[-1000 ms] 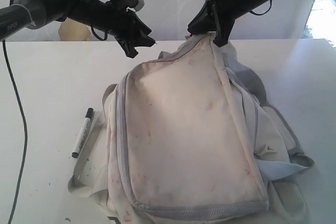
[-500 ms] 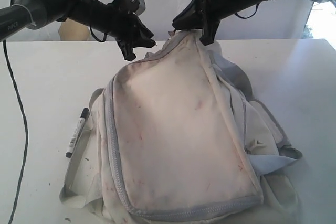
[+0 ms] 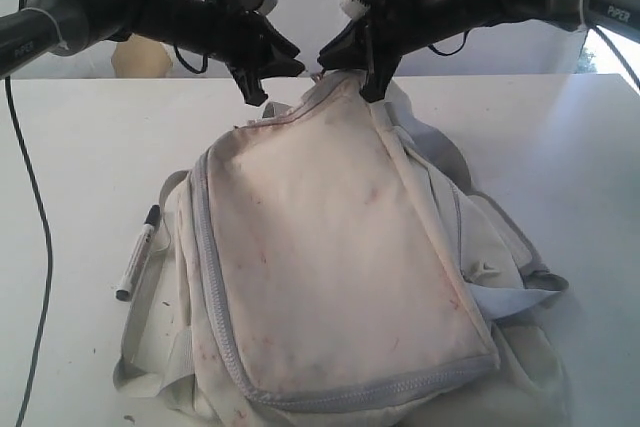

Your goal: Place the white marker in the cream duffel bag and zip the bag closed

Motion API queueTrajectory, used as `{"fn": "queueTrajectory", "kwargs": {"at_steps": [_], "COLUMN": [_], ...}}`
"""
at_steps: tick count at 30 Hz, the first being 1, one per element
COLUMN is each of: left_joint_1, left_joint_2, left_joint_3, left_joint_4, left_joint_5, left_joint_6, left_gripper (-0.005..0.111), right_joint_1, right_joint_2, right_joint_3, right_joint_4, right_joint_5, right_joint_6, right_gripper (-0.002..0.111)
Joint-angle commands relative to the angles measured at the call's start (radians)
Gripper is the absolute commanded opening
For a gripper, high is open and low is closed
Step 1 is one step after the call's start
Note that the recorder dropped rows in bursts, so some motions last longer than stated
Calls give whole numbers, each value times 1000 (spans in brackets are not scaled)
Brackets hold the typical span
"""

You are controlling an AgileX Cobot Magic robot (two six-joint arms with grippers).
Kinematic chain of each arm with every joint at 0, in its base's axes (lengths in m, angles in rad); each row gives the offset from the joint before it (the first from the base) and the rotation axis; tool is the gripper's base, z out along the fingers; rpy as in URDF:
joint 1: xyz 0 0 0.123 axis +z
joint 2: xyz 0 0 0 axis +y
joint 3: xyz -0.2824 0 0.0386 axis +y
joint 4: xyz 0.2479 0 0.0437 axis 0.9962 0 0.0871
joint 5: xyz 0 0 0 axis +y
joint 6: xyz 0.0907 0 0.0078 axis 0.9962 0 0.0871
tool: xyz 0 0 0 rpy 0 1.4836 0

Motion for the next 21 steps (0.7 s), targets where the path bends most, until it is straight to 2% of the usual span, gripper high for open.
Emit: {"fn": "queueTrajectory", "kwargs": {"at_steps": [1,10,16,21], "left_joint_1": [0,0,0,0], "left_joint_2": [-12,-12,-12,-12], "left_joint_3": [-6,-6,-6,-6], "left_joint_4": [-27,-27,-27,-27], "left_joint_5": [97,132,128,127], "left_joint_6": [12,35,39,39], "left_gripper": [28,29,49,49], "right_joint_1": [5,19,37,51], "right_joint_2": [-3,-3,0,0], "right_joint_3": [-3,-3,-3,-3], "right_joint_4": [39,44,48,48], "right_joint_5": [-5,-25,-44,-50], "right_joint_6": [-47,-47,-70,-94], "right_gripper": [0,0,0,0]}}
